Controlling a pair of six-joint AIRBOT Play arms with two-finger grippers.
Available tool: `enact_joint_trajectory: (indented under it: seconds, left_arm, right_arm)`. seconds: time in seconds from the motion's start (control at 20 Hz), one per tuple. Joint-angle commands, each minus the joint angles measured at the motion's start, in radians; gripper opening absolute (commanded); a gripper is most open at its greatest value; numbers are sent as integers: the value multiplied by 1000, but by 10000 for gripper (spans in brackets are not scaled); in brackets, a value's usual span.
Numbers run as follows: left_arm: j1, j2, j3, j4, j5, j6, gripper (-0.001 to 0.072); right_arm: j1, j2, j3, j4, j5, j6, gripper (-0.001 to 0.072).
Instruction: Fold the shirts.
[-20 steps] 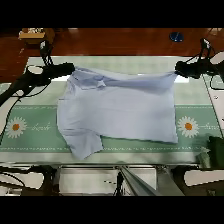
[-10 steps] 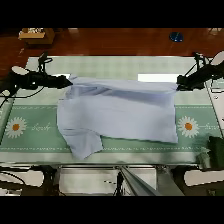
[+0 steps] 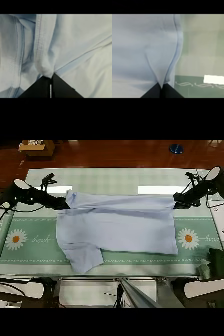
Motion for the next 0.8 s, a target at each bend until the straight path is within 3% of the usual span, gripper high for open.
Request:
enact_joint_trajectory:
  seconds: [0.0,0.05,0.15,0.2,0.25,0.4,0.5,0.6,0.75]
  left_arm:
    - [2,-1,0,48,-37,-34,49]
    - [2,-1,0,45,-36,-34,161]
    - [3,3,1,45,-43,-34,500]
    - [8,7,10,48,-73,-34,565]
    - [20,11,30,59,-126,-43,564]
    - [81,53,76,204,-310,-198,536]
    - [139,124,19,232,-349,-216,527]
    - [195,224,-131,224,-314,-201,528]
    - [252,315,-379,221,-323,-170,535]
  right_arm:
    - [0,-6,0,-8,20,-2,27]
    - [0,-6,0,-5,30,-10,47]
    - [0,-5,0,0,82,-63,252]
    - [-1,-4,2,-10,142,-113,315]
    - [-3,2,2,-55,206,-127,343]
    - [-30,79,-1,-201,267,-74,344]
    - [-80,164,-43,-261,230,-49,345]
    - [-170,254,-156,-179,190,-60,438]
    - [-328,366,-369,110,89,-168,479]
